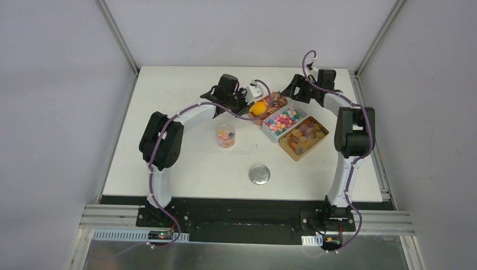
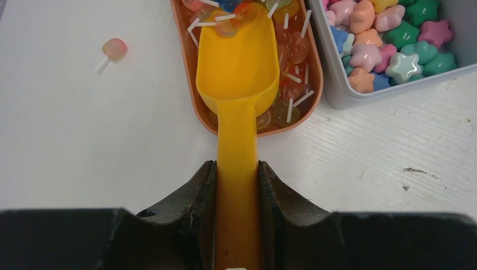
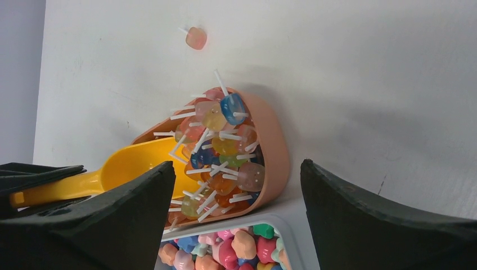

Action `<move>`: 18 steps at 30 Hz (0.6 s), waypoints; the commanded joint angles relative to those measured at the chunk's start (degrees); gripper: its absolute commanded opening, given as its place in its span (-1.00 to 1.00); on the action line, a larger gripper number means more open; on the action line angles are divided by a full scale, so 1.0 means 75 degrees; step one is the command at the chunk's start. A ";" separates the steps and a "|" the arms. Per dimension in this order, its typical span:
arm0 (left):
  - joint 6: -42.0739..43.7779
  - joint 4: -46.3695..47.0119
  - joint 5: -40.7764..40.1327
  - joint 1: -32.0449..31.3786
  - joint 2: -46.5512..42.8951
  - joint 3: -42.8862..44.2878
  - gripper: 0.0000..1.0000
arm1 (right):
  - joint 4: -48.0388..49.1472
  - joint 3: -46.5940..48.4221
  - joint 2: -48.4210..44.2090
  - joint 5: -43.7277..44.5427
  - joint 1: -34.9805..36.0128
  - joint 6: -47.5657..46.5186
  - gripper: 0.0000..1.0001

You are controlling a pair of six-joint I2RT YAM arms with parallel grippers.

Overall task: Pack the candies
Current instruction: Scoop the fake candies from the storage box.

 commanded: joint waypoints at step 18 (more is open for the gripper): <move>0.0040 0.0596 -0.0221 0.0138 0.0061 -0.0547 -1.00 | 0.0376 0.0010 -0.0226 -0.0030 -0.0039 -0.0046 0.68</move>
